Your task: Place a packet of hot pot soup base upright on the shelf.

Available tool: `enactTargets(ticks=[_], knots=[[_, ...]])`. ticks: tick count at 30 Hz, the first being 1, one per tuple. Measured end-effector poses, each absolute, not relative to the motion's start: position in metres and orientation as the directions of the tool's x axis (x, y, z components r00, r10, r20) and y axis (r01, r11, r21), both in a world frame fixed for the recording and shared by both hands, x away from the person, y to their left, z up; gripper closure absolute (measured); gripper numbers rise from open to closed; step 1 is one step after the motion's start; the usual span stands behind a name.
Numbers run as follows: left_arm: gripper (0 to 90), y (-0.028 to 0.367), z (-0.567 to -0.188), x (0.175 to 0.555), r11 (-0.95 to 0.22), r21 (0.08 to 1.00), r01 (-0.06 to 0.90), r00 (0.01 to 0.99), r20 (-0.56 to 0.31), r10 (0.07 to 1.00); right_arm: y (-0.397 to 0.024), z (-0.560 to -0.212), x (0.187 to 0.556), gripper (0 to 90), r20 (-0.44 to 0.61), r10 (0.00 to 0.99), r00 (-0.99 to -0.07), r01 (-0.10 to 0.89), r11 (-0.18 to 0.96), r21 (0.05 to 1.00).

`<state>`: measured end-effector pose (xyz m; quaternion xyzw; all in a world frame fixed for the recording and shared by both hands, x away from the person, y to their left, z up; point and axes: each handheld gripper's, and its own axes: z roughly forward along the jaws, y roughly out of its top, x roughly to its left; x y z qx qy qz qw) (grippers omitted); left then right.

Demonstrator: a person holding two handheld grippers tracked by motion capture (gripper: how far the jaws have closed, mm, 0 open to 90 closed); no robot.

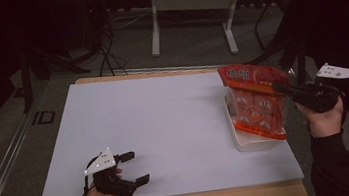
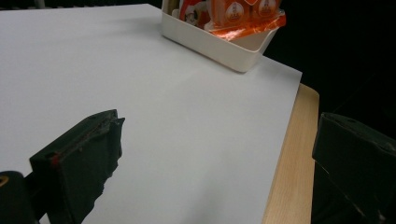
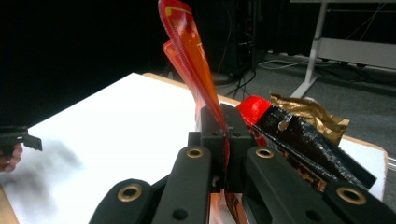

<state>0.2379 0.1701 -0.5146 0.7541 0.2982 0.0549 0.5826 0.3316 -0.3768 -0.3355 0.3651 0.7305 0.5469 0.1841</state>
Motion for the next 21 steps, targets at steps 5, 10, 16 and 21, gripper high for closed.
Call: enactTargets(ticks=[5, 10, 16, 21], knots=[[1.6, 0.170, -0.517, 0.239, -0.147, 0.909, 0.390, 0.817, -0.268, 0.511, -0.377, -0.347, 0.335, 90.0, 0.160, 0.735, -0.659, 0.358, 0.119, 0.926], [1.6, 0.170, -0.518, 0.240, -0.145, 0.907, 0.395, 0.814, -0.272, 0.514, -0.382, -0.357, 0.334, 90.0, 0.186, 0.738, -0.649, 0.379, 0.101, 0.920], [1.6, 0.170, -0.519, 0.240, -0.147, 0.906, 0.397, 0.813, -0.273, 0.514, -0.391, -0.375, 0.334, 90.0, 0.249, 0.733, -0.633, 0.410, 0.045, 0.911], [1.6, 0.169, -0.521, 0.240, -0.159, 0.903, 0.400, 0.814, -0.270, 0.515, -0.401, -0.387, 0.331, 90.0, 0.274, 0.739, -0.615, 0.421, 0.014, 0.907]])
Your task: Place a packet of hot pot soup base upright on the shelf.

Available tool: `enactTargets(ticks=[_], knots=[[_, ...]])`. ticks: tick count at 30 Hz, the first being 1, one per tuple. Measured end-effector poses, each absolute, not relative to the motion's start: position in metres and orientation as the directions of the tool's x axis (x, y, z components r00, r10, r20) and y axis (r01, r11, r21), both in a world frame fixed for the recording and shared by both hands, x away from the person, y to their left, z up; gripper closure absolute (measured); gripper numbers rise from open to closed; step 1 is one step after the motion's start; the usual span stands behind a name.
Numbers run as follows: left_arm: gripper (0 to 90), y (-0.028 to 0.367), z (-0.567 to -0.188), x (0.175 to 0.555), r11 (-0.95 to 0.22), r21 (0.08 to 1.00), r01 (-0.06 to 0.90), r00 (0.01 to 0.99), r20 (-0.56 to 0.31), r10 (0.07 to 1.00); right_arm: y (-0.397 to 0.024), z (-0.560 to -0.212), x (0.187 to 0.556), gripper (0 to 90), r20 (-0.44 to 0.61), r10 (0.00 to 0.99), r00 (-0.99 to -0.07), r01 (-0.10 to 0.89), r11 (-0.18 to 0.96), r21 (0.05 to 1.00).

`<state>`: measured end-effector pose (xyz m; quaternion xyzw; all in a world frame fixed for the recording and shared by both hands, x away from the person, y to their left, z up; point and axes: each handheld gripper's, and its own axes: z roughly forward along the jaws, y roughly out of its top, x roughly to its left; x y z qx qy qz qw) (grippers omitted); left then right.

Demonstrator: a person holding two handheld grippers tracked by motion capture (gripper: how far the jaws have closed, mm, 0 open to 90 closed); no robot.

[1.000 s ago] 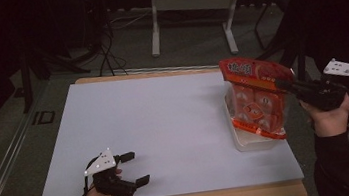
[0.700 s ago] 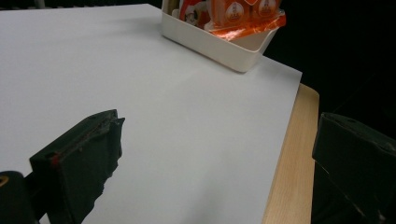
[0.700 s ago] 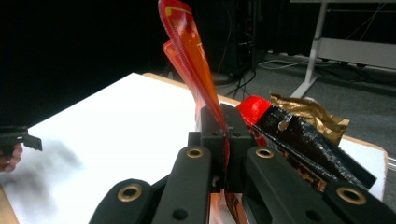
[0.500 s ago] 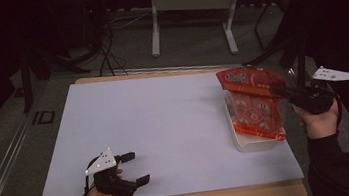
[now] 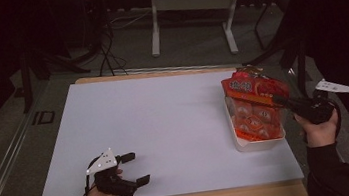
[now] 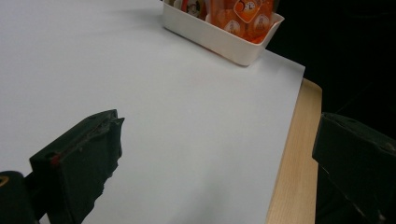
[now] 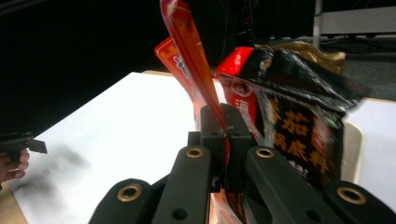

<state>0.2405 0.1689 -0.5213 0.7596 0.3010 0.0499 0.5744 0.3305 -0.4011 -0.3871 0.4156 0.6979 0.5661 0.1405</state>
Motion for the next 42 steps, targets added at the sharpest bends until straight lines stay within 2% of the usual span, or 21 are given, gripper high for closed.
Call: enactTargets(ticks=[8, 20, 25, 33, 35, 42], knots=[[1.6, 0.168, -0.522, 0.240, -0.166, 0.905, 0.391, 0.817, -0.258, 0.516, -0.404, -0.398, 0.327, 90.0, 0.219, 0.763, -0.608, 0.415, 0.070, 0.907], [1.6, 0.168, -0.522, 0.240, -0.164, 0.904, 0.395, 0.815, -0.263, 0.516, -0.406, -0.403, 0.323, 88.3, 0.237, 0.762, -0.602, 0.420, 0.050, 0.906], [1.6, 0.168, -0.523, 0.241, -0.165, 0.902, 0.399, 0.814, -0.265, 0.518, -0.401, -0.392, 0.321, 68.9, 0.216, 0.770, -0.600, 0.404, 0.059, 0.913], [1.6, 0.167, -0.524, 0.240, -0.172, 0.900, 0.401, 0.820, -0.268, 0.506, -0.380, -0.353, 0.314, 40.9, 0.147, 0.753, -0.641, 0.315, 0.084, 0.945], [1.6, 0.167, -0.524, 0.240, -0.169, 0.900, 0.401, 0.819, -0.269, 0.507, -0.373, -0.346, 0.313, 36.3, 0.141, 0.748, -0.648, 0.302, 0.083, 0.950], [1.6, 0.167, -0.524, 0.240, -0.173, 0.902, 0.396, 0.821, -0.264, 0.507, -0.348, -0.329, 0.306, 29.5, 0.100, 0.725, -0.681, 0.246, 0.097, 0.964]])
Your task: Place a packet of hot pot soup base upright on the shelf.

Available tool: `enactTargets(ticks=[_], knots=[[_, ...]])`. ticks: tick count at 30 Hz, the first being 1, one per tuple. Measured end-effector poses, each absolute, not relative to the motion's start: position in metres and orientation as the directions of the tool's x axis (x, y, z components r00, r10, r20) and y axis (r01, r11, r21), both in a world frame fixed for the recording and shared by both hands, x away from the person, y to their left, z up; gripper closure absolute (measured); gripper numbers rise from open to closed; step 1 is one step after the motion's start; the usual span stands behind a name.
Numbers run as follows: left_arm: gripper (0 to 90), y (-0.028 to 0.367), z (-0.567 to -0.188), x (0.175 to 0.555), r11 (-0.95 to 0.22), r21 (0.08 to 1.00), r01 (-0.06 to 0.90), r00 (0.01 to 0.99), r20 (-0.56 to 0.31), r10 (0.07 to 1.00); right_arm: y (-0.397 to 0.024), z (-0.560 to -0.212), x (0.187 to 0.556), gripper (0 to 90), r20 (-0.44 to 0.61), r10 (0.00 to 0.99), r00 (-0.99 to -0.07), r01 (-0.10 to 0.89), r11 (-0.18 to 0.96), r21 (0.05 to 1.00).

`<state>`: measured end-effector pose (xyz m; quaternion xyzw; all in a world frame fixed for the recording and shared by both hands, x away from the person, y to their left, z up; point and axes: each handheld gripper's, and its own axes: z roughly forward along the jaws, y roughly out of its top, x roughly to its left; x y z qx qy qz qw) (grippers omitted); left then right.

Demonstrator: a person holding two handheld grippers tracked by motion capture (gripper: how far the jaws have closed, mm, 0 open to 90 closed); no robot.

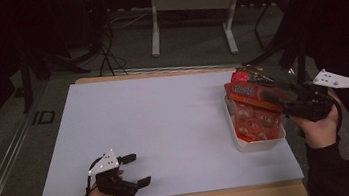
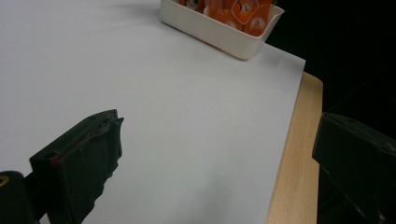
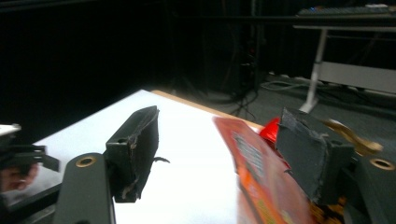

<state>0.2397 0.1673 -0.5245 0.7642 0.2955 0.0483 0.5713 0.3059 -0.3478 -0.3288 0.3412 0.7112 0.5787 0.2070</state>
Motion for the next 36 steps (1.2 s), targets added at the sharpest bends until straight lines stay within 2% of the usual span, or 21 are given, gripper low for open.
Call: enactTargets(ticks=[10, 15, 24, 36], knots=[[1.6, 0.168, -0.524, 0.240, -0.173, 0.902, 0.395, 0.820, -0.261, 0.509, -0.319, -0.325, 0.295, 21.2, 0.093, 0.667, -0.739, 0.232, 0.123, 0.965], [1.6, 0.167, -0.524, 0.239, -0.175, 0.902, 0.395, 0.820, -0.261, 0.509, -0.303, -0.333, 0.292, 13.5, 0.114, 0.607, -0.787, 0.246, 0.138, 0.960], [1.6, 0.167, -0.524, 0.238, -0.177, 0.903, 0.391, 0.824, -0.257, 0.505, -0.279, -0.360, 0.290, 11.8, 0.158, 0.548, -0.822, 0.303, 0.186, 0.935], [1.6, 0.167, -0.524, 0.238, -0.179, 0.904, 0.389, 0.825, -0.255, 0.505, -0.252, -0.403, 0.285, 13.3, 0.146, 0.523, -0.840, 0.323, 0.264, 0.909]])
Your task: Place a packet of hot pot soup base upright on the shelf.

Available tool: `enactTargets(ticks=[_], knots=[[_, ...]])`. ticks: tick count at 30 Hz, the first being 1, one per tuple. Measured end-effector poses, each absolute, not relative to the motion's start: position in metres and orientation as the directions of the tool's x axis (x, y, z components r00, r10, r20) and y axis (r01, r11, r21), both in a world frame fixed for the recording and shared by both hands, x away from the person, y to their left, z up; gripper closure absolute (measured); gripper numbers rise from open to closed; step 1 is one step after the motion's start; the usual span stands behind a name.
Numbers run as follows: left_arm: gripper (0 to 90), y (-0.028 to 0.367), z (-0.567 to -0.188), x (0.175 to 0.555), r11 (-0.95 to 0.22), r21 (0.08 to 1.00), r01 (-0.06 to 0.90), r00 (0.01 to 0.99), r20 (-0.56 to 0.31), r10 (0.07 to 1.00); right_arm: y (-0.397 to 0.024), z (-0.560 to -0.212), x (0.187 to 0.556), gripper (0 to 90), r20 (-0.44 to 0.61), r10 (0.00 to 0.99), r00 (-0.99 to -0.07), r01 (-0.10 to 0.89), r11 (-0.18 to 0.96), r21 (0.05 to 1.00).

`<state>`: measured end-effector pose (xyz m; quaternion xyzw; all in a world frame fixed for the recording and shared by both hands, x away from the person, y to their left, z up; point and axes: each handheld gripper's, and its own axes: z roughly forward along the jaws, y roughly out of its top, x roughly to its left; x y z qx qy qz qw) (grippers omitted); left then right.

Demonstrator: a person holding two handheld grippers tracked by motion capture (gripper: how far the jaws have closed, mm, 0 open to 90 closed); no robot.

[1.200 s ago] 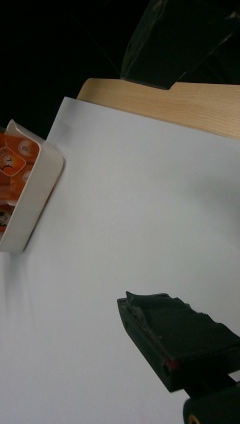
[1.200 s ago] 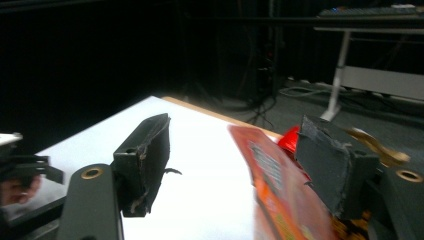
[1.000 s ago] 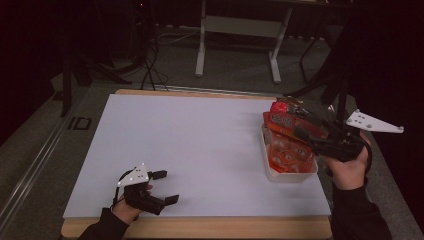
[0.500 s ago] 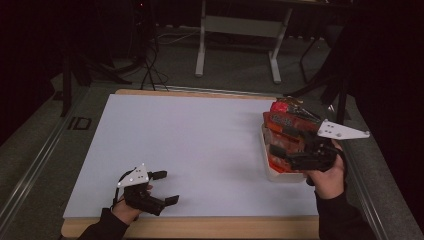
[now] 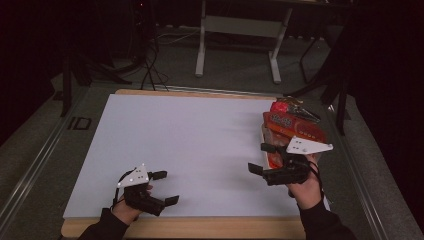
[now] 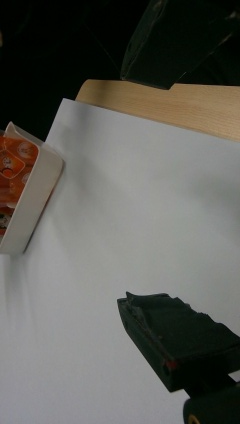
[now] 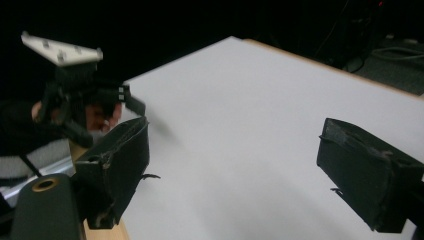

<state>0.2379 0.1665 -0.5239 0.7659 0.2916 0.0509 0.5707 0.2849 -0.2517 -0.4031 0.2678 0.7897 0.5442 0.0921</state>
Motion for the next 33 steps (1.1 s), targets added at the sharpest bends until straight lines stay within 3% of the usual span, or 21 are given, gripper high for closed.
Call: enactTargets(ticks=[14, 33], knots=[[1.6, 0.166, -0.524, 0.237, -0.185, 0.905, 0.383, 0.829, -0.248, 0.501, -0.237, -0.445, 0.278, 13.6, 0.123, 0.502, -0.856, 0.323, 0.335, 0.885], [1.6, 0.165, -0.523, 0.235, -0.197, 0.908, 0.370, 0.835, -0.232, 0.499, -0.248, -0.482, 0.268, 13.3, 0.104, 0.530, -0.842, 0.359, 0.404, 0.842]])
